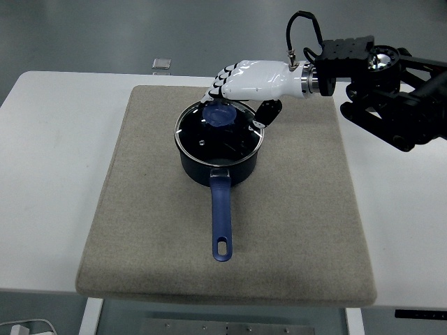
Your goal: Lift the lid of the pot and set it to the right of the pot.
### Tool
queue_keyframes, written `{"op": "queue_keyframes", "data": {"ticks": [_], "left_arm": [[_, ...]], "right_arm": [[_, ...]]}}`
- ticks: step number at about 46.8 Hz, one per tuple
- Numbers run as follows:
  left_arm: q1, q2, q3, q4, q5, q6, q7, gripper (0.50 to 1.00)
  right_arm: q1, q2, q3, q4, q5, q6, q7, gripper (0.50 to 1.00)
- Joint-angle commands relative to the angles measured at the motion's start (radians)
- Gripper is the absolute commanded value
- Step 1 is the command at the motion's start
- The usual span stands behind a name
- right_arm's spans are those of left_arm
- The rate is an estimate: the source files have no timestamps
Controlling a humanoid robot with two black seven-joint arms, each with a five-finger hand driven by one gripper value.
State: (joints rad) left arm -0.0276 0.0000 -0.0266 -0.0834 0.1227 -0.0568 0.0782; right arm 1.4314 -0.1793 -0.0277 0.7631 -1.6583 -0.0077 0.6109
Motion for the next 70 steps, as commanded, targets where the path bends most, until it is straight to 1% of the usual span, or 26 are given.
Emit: {"op": "queue_keyframes", "data": {"ticks": [1,70], "left_arm": [[0.0,0.0,-0.001,0.001,0.0,0.0,0.0,1.0],[0.0,0.0,0.001,0.001,0.0,0.0,0.0,1.0]], "right_arm": [[0.014,0.003,0.0,-0.002,0.0,0.002,0.0,0.903],[0.012,0.026,-0.047,0.001,0.0,0.0,0.0,0.901]]}}
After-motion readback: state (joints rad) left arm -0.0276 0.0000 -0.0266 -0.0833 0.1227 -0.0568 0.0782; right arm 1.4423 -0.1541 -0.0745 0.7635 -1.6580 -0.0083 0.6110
